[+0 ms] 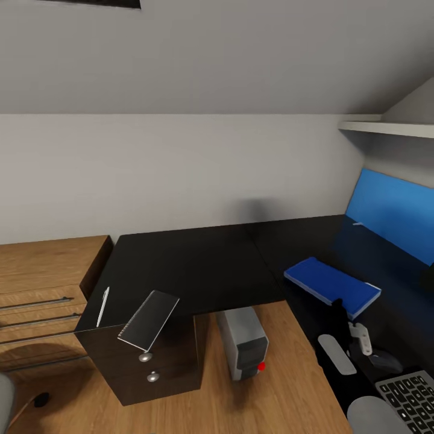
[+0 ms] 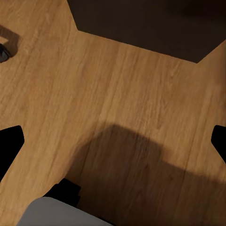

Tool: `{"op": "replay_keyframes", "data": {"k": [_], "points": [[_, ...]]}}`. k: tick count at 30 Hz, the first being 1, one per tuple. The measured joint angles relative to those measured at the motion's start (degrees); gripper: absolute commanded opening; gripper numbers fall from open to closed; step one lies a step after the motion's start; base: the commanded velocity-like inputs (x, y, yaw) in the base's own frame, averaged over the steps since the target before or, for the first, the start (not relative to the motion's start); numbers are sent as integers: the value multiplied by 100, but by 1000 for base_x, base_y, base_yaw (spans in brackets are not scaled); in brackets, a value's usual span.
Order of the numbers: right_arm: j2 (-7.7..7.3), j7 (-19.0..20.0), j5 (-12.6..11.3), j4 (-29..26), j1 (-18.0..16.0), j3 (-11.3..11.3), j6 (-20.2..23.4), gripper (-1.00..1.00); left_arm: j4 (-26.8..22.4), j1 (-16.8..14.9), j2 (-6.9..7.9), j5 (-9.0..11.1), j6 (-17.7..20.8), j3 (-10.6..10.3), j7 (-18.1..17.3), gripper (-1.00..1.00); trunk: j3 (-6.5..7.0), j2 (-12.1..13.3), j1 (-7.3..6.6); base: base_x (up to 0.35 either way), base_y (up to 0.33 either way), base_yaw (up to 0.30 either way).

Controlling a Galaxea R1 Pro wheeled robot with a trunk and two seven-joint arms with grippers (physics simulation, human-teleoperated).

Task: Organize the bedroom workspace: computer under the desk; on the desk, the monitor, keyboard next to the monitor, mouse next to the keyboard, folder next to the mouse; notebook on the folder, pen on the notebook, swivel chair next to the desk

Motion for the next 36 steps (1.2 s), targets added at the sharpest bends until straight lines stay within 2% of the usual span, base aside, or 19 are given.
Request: {"op": "replay_keyframes", "data": {"k": [4,9,14,20,36], "points": [[-16,-4,-4,-25,0,-16,12,-100,3,0,-1,-1,1,0,-1,100,0,0,0,0,0,0],[-108,-26,-29,-33,0,-30,48,-100,5,0,0,0,3,0,-1,100,0,0,0,0,0,0],[-140,-72,-35,-33,0,-42,296,-100,8,0,0,-1,3,0,-5,100,0,0,0,0,0,0],[-140,-207,176,-62,-4,-60,385,-100,6,1,0,-2,3,1,-7,100,1,-1,0,0,0,0],[-125,-231,179,-98,-5,-56,388,-100,-21,1,-9,-18,-4,-59,17,100,-17,-41,22,0,0,0]]}}
